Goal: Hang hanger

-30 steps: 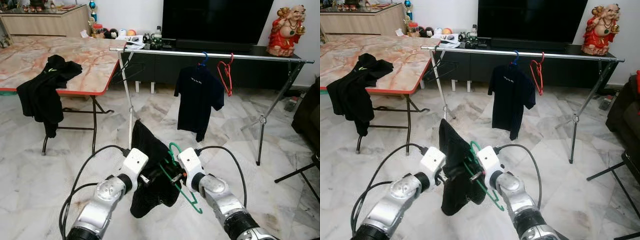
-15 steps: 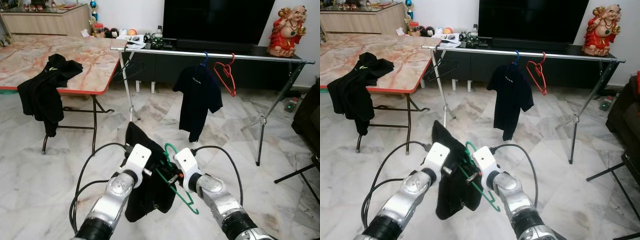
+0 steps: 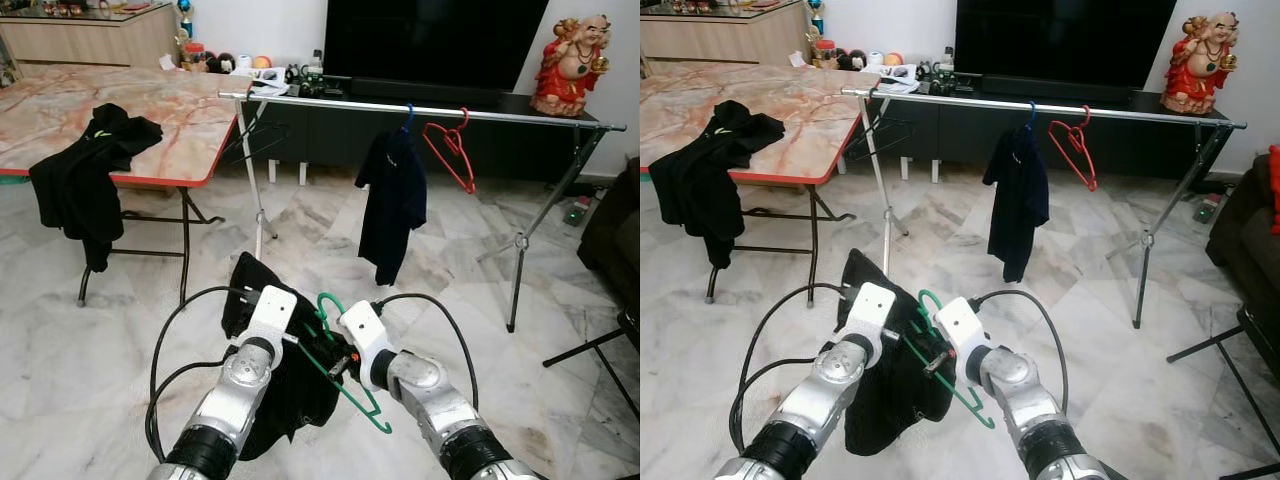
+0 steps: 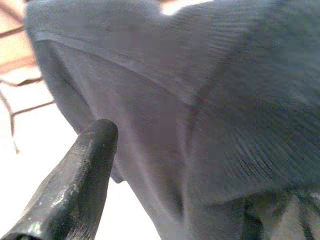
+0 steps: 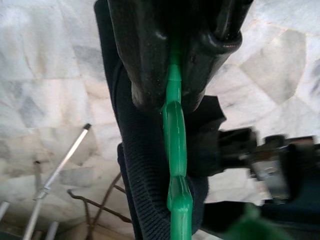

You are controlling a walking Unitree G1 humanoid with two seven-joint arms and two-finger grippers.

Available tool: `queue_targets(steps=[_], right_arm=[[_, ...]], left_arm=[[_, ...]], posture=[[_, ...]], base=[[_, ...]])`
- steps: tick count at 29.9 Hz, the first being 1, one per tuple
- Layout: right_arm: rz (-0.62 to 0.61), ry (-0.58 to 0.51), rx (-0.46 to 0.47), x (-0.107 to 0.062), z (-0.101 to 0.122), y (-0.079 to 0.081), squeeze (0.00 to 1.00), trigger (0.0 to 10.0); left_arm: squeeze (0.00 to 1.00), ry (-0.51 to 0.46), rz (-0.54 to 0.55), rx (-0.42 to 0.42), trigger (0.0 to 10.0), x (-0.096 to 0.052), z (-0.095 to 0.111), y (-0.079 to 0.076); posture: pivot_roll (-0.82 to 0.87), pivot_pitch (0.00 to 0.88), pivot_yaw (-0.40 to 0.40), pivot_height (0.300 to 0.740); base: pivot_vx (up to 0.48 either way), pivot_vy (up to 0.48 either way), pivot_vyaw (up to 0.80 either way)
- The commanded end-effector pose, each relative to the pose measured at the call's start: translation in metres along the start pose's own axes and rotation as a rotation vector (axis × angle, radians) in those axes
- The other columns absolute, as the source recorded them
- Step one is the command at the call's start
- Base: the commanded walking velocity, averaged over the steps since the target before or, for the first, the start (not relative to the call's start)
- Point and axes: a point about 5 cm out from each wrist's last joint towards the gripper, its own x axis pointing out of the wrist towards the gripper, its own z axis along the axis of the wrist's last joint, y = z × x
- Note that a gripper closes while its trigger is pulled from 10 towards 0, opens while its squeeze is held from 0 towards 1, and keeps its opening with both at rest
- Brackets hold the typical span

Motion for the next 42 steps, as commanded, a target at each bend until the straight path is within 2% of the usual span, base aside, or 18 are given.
queue_targets(steps=[1, 3, 4, 5, 6, 24, 31, 39, 42], right_arm=[[0.006, -0.034, -0.022, 0.0, 0.009, 0.0, 0.0, 0.0], [0.009, -0.03, -0.021, 0.0, 0.008, 0.001, 0.0, 0.0], [0.012, -0.027, -0.022, -0.001, 0.007, 0.001, 0.0, 0.0], [0.012, -0.027, -0.022, -0.001, 0.007, 0.001, 0.0, 0.0], [0.014, -0.024, -0.023, -0.001, 0.007, 0.001, 0.0, 0.0], [0.0, -0.01, -0.034, -0.001, 0.006, 0.0, 0.0, 0.0], [-0.032, 0.005, -0.053, -0.004, 0.005, -0.006, 0.0, 0.0], [-0.074, 0.076, -0.144, -0.008, 0.0, -0.016, 0.0, 0.0], [-0.099, 0.185, -0.277, -0.016, -0.009, -0.026, 0.0, 0.0]], left_arm=[[0.0, 0.016, 0.035, -0.001, 10.0, 0.002, 0.001, 0.004], [0.0, 0.004, 0.028, -0.007, 10.0, 0.003, 0.002, 0.005], [0.0, 0.0, 0.032, -0.009, 1.4, 0.003, 0.003, 0.005], [0.0, 0.0, 0.032, -0.009, 1.4, 0.003, 0.003, 0.005], [0.0, -0.008, 0.033, -0.018, 0.0, 0.003, 0.004, 0.006], [0.0, -0.016, -0.008, -0.021, 0.0, 0.005, 0.004, 0.001], [0.0, -0.008, -0.013, -0.011, 0.0, 0.005, 0.002, 0.003], [0.0, -0.006, -0.019, 0.002, 0.0, 0.005, 0.001, 0.004], [0.0, -0.007, 0.007, 0.003, 0.0, 0.004, 0.0, 0.01]], posture=[[0.08, 0.0, -0.078, 0.74], [0.09, 0.0, -0.08, 0.74], [0.09, 0.0, -0.081, 0.74], [0.09, 0.0, -0.081, 0.74], [0.09, 0.0, -0.081, 0.74], [0.08, 0.0, -0.072, 0.74], [0.09, 0.0, -0.071, 0.74], [0.09, 0.0, -0.071, 0.74], [0.09, 0.0, -0.072, 0.74]], base=[[0.0, 0.0, 0.0], [0.0, 0.0, 0.0], [0.0, 0.0, 0.0], [0.0, 0.0, 0.0], [0.0, 0.0, 0.0], [0.0, 0.0, 0.0], [0.0, 0.0, 0.0], [0.0, 0.0, 0.0], [0.0, 0.0, 0.0]])
